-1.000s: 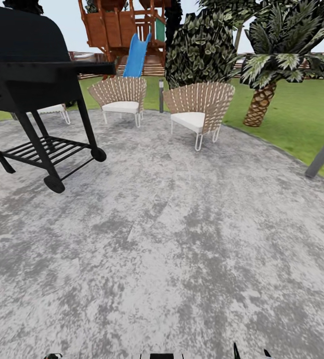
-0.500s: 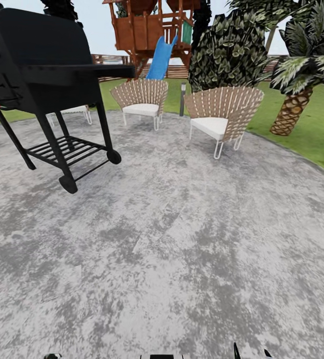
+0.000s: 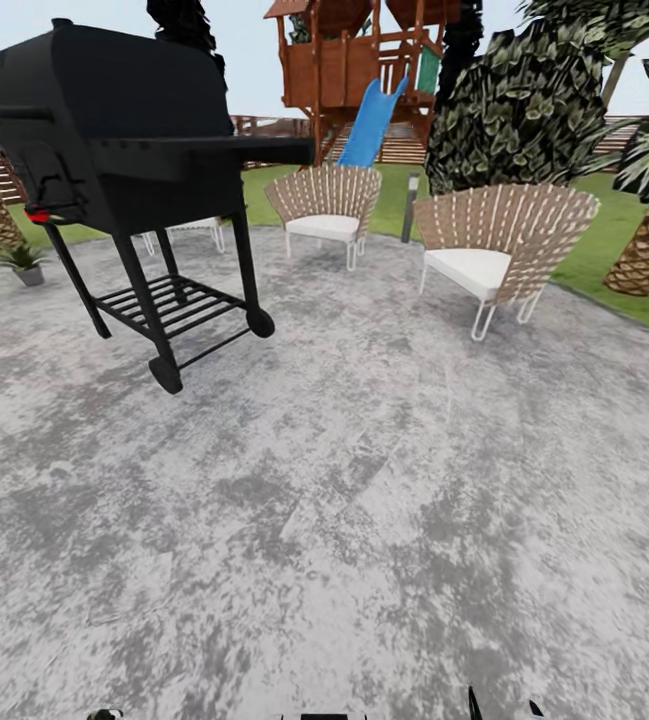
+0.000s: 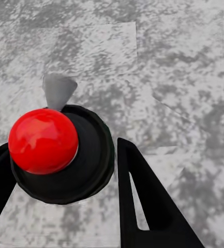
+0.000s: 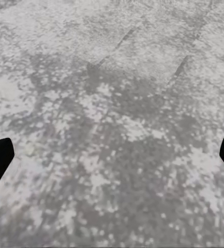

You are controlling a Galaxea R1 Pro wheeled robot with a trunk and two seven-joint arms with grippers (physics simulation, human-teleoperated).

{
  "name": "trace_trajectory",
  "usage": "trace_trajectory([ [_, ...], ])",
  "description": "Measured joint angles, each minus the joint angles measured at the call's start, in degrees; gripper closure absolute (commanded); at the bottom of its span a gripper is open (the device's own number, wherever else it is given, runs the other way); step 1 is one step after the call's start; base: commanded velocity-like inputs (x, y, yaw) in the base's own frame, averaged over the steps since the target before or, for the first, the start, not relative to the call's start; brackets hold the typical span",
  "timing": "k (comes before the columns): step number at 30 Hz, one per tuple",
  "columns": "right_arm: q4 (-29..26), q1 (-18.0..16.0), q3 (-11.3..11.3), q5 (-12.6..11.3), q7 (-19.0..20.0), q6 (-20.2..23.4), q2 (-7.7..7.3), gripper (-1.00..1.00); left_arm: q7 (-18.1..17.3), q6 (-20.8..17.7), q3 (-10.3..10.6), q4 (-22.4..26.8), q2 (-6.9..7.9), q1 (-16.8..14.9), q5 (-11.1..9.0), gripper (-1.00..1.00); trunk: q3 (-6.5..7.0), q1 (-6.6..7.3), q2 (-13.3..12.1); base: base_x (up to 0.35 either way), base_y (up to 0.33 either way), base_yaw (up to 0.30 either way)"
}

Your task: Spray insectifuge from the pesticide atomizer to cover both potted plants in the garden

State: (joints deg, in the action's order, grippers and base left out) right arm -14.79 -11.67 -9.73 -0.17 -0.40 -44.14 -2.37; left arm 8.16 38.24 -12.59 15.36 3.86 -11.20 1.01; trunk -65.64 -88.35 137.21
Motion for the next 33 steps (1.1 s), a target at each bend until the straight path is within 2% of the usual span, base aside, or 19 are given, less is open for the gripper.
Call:
trace_trajectory([
  [24,0.00,0.00,0.06,0.00,0.00,0.00,0.03,-1.00,0.00,0.00,-0.08,-0.09,0.00,-0.01,0.00,1.00,1.37,0.00,0.00,0.338,0.001,0.224],
  [33,0.01,0.00,0.02,0.00,0.00,0.01,0.01,-1.00,0.01,0.01,-0.08,-0.07,0.00,0.00,0.00,1.00,1.90,0.00,0.00,0.304,0.159,0.219],
])
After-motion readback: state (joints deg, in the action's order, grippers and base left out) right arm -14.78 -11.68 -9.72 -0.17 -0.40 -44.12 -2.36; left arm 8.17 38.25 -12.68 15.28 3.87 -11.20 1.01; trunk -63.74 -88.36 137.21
